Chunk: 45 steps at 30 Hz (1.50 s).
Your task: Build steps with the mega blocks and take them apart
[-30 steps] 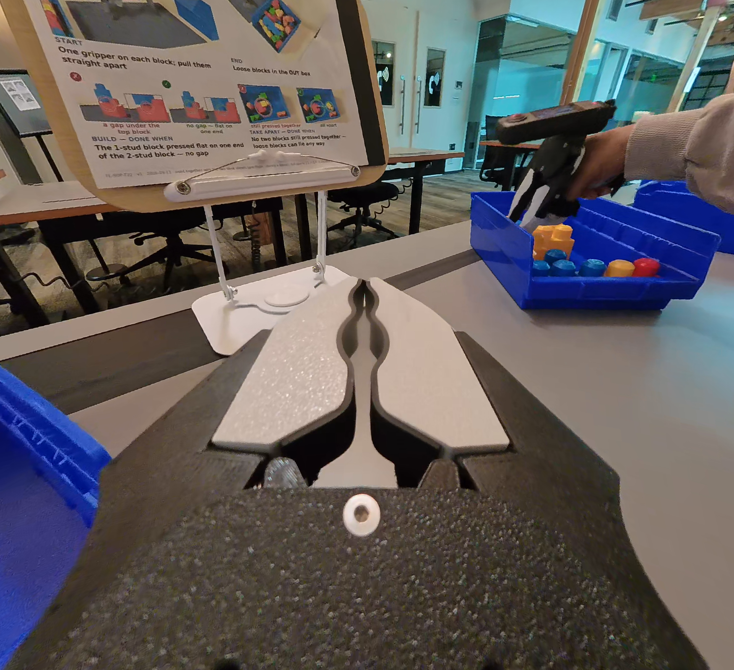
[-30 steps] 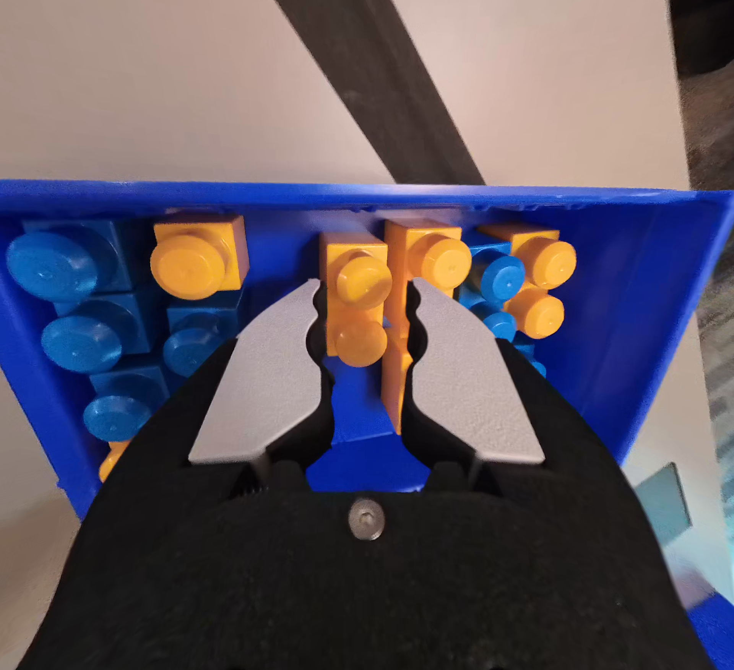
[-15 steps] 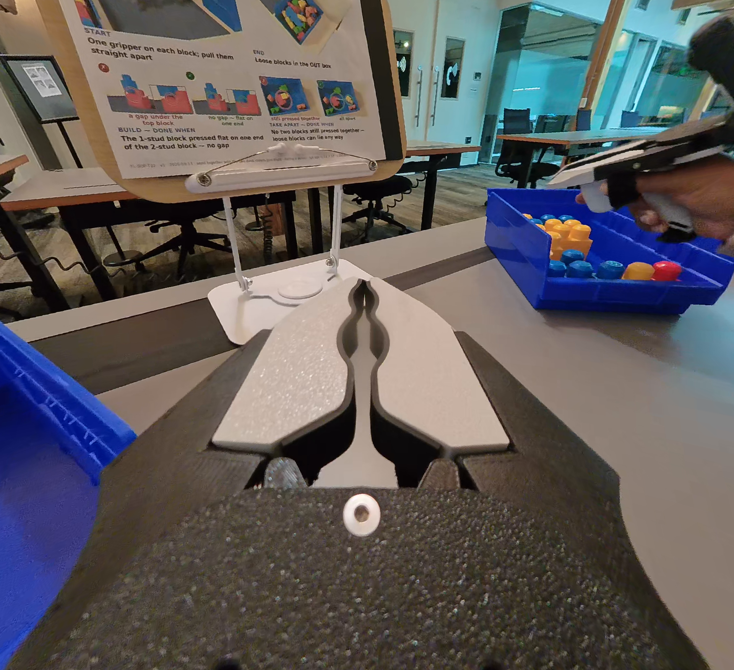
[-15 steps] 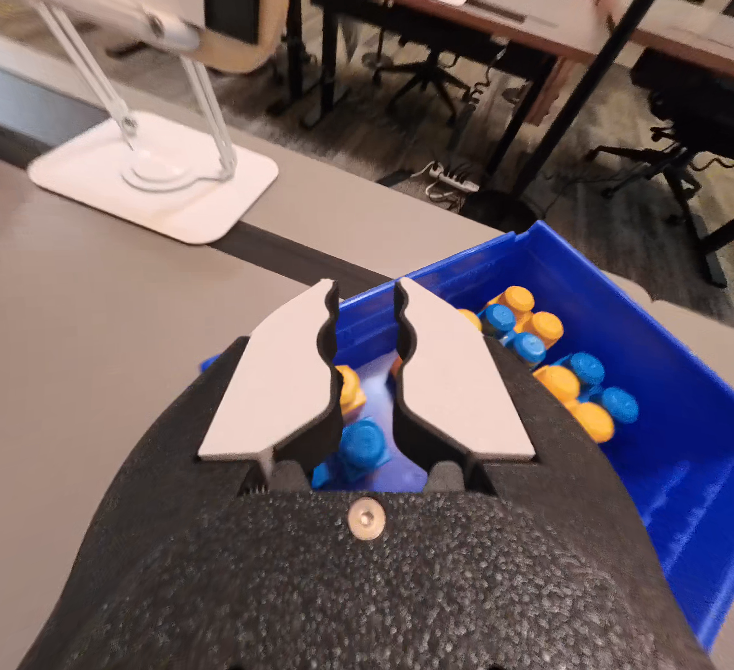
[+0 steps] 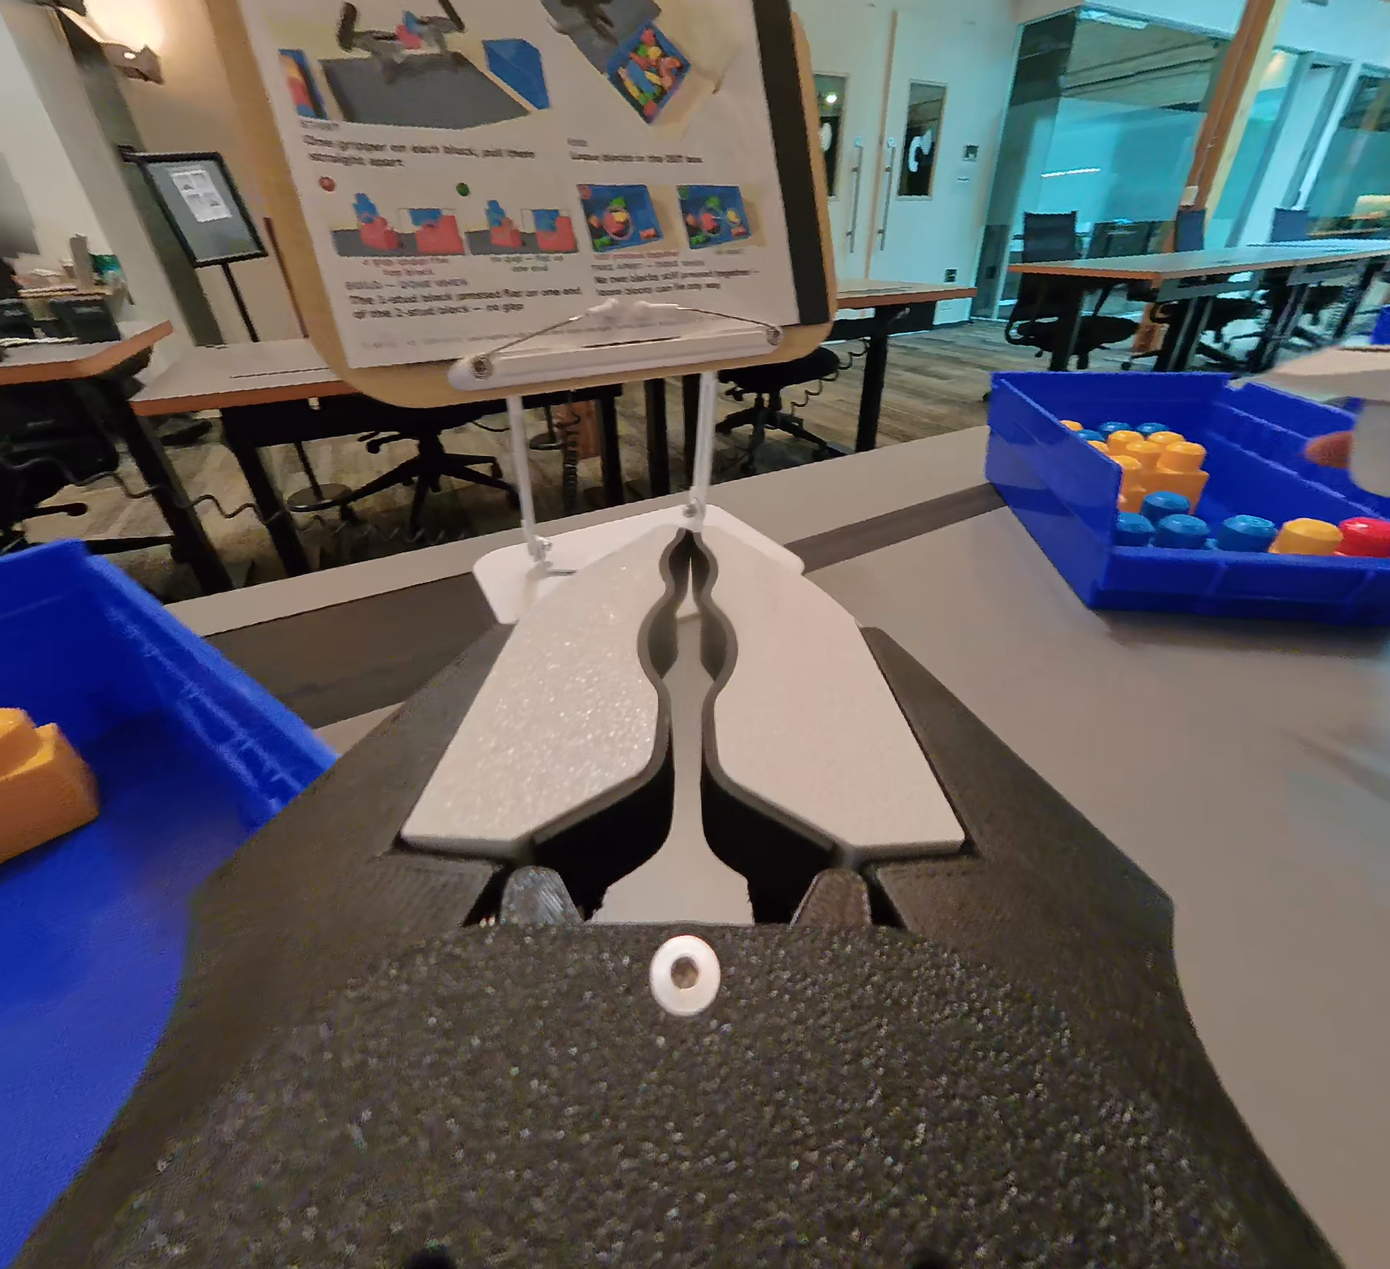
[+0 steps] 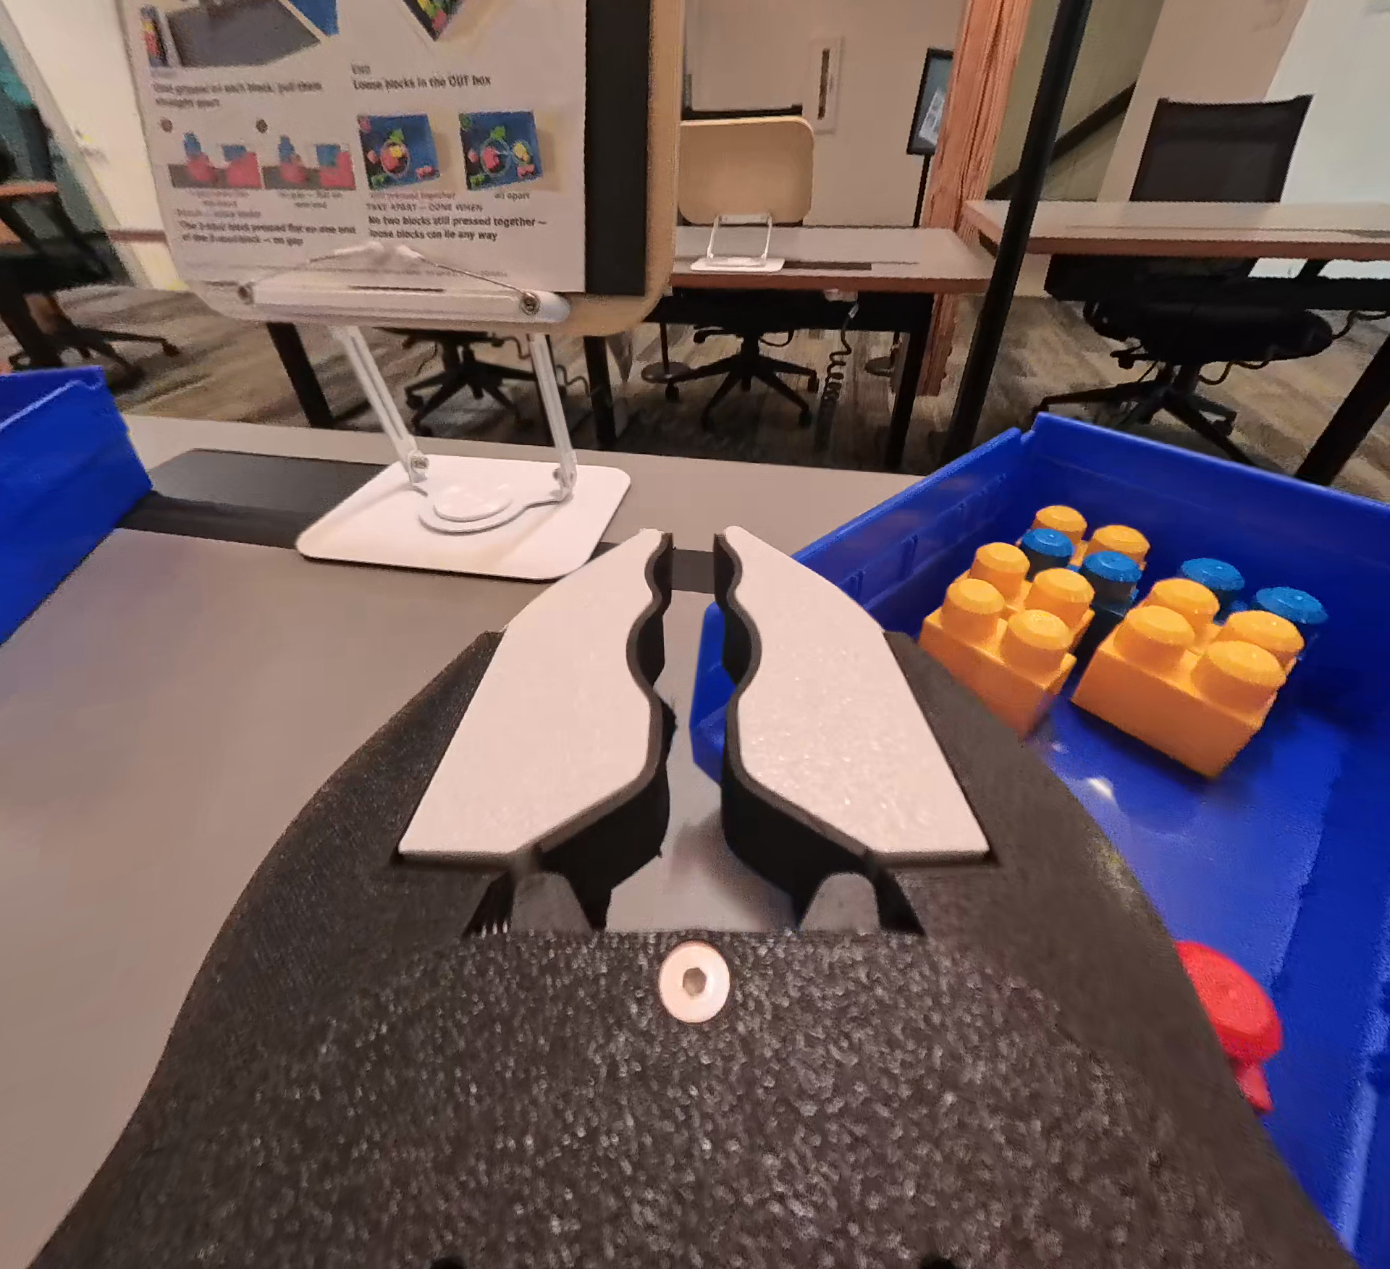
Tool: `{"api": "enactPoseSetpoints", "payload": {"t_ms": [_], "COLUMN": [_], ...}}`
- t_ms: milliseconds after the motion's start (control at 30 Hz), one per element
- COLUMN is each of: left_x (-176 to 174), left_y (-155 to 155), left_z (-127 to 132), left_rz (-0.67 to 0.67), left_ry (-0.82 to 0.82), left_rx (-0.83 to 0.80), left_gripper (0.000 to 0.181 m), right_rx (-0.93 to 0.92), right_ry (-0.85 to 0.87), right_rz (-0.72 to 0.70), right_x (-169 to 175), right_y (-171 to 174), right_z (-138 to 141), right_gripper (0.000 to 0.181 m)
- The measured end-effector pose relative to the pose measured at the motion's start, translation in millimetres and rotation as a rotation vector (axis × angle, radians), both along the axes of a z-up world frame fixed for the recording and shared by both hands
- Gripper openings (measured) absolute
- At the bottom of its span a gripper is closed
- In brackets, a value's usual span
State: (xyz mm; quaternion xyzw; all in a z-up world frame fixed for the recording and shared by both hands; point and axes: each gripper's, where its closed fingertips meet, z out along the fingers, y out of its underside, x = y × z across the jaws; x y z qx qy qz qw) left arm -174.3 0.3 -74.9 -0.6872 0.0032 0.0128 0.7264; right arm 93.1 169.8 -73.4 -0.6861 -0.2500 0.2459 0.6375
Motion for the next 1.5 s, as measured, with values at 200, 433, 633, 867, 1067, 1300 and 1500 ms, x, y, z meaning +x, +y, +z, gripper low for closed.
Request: {"api": "enactPoseSetpoints", "payload": {"t_ms": [200, 433, 633, 867, 1067, 1300, 1500], "left_x": [-43, -117, -204, -283, -338, -353, -360], "left_y": [-13, -48, -79, -80, -73, -65, -63], "left_z": [4, 6, 0, 12, -45, -76, -79], "left_rz": [0.149, 0.395, 0.594, 0.672, 0.686, 0.704, 0.720], "left_ry": [0.000, 0.002, -0.113, -0.001, -0.052, -0.060, 0.016], "left_rx": [-0.015, -0.026, -0.136, -0.494, -0.823, -0.969, -1.041], "left_gripper": [0.000, 0.006, 0.034, 0.043, 0.043, 0.036, 0.032], "right_rx": [0.095, 0.138, 0.148, 0.124, 0.124, 0.081, 0.067], "right_ry": [0.029, 0.042, 0.060, 0.063, 0.046, 0.083, 0.085], "right_rz": [-0.014, 0.039, 0.067, 0.096, 0.109, 0.126, 0.142], "right_x": [9, 11, 10, 8, 6, 8, 6], "right_y": [-14, -21, -26, -27, -28, -26, -27], "right_z": [-5, -6, 0, -2, -3, -3, -4], "right_gripper": [0.005, 0.001, 0.000, 0.001, 0.001, 0.001, 0.002]}}
